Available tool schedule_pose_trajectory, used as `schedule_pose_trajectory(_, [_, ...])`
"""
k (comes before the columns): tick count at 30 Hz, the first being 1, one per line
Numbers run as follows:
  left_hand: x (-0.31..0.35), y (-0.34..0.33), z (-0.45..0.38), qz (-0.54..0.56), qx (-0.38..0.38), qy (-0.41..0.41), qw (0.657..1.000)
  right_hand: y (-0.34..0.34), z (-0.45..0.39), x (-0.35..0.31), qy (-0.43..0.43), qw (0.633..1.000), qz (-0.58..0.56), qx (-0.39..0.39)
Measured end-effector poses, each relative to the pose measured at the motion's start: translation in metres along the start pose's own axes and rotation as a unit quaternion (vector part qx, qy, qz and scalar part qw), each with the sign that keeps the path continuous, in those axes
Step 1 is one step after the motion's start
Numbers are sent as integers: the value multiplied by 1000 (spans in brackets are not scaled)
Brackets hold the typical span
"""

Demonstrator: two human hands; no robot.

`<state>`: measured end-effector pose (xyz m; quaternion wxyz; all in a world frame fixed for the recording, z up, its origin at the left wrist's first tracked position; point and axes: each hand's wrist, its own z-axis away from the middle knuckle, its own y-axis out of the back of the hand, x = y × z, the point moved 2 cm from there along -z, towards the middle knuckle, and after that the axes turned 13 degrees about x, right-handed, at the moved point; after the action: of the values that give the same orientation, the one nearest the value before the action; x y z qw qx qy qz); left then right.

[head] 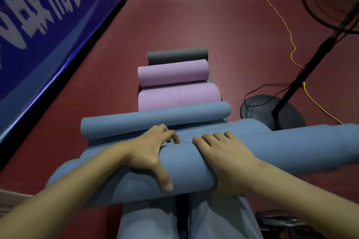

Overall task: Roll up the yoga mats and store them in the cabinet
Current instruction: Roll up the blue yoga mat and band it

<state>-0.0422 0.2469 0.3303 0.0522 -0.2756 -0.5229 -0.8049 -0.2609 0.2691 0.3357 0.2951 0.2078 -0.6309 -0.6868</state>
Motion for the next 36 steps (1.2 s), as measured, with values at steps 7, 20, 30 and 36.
schedule_pose_trajectory(7, [1,4,24,-56,170,-37,983,16,-36,28,-3,989,-110,-100])
schedule_pose_trajectory(20, [-7,5,12,-115,118,-9,986,-4,-36,-12,4,992,-43,120])
schedule_pose_trajectory(30, [-65,1,50,-211,216,60,952,12,-71,24,1,995,-101,18])
schedule_pose_trajectory(36, [-59,27,27,-203,157,63,965,3,-77,31,2,997,-56,61])
